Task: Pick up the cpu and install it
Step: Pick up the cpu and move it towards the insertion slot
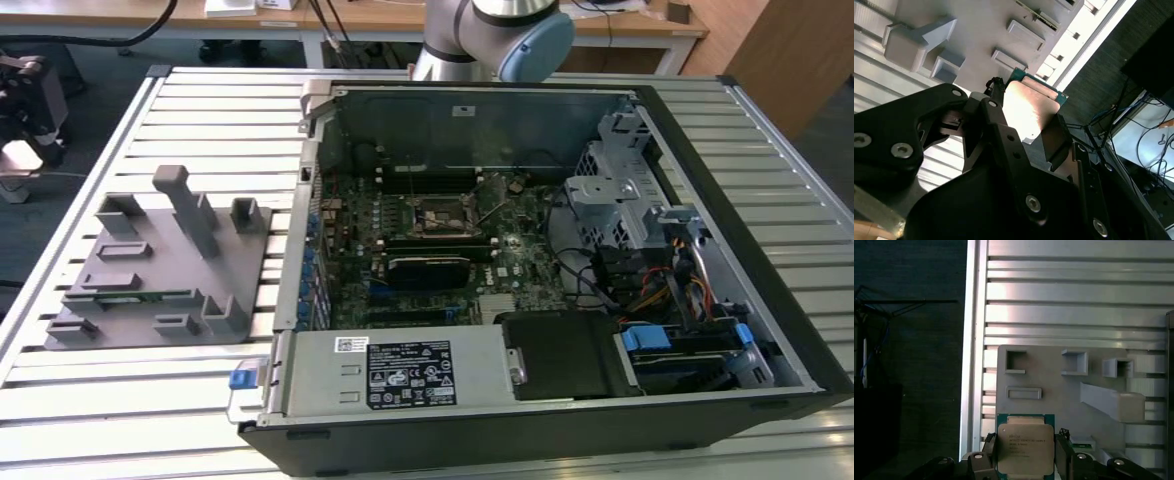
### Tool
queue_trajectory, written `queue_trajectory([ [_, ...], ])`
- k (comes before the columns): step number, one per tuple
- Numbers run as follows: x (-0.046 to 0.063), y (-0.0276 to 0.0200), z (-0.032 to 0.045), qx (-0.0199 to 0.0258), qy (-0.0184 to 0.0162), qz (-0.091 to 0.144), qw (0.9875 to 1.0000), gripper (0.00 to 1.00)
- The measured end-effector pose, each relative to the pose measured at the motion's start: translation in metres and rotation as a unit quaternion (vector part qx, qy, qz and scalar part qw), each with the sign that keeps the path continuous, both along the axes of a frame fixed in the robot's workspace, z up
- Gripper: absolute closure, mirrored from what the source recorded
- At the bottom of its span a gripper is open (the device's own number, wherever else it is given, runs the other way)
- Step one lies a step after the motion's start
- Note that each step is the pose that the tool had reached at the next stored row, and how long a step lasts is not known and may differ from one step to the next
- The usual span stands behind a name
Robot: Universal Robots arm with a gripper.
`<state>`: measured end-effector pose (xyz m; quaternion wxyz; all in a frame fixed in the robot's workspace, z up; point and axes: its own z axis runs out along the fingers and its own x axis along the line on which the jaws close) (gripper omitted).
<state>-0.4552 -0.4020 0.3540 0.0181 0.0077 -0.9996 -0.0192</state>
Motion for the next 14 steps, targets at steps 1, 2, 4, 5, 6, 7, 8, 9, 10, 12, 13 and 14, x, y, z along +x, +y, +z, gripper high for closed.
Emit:
queue_trajectory([
  [1, 0.0, 0.0, 0.0009, 0.0, 0.0, 0.0, 1.0, 0.46],
  [2, 0.0, 0.0001, 0.0019, 0.0, 0.0, 0.0, 1.0, 0.46],
  [4, 0.0, 0.0001, 0.0046, 0.0, 0.0001, 0.0, 1.0, 0.46],
  [5, 0.0, 0.0002, 0.0061, 0.0, 0.0, 0.0, 1.0, 0.46],
  [6, 0.0, 0.0003, 0.0078, 0.0, 0.0, 0.0, 1.0, 0.46],
  [7, 0.0, 0.0003, 0.0094, 0.0, 0.0, 0.0, 1.0, 0.46],
  [8, 0.0, 0.0003, 0.011, 0.0, 0.0, 0.0, 1.0, 0.46],
  [9, 0.0, 0.0004, 0.0126, 0.0, 0.0, 0.0, 1.0, 0.46],
  [10, 0.0, 0.0004, 0.0141, 0.0, 0.0, 0.0, 1.0, 0.46],
  [12, 0.0, 0.0005, 0.0172, -0.0001, 0.0, 0.0, 1.0, 0.46],
  [13, 0.0, 0.0005, 0.0187, 0.0, 0.0, 0.0, 1.0, 0.46],
  [14, 0.0, 0.0005, 0.0204, 0.0, -0.0001, 0.0, 1.0, 0.46],
])
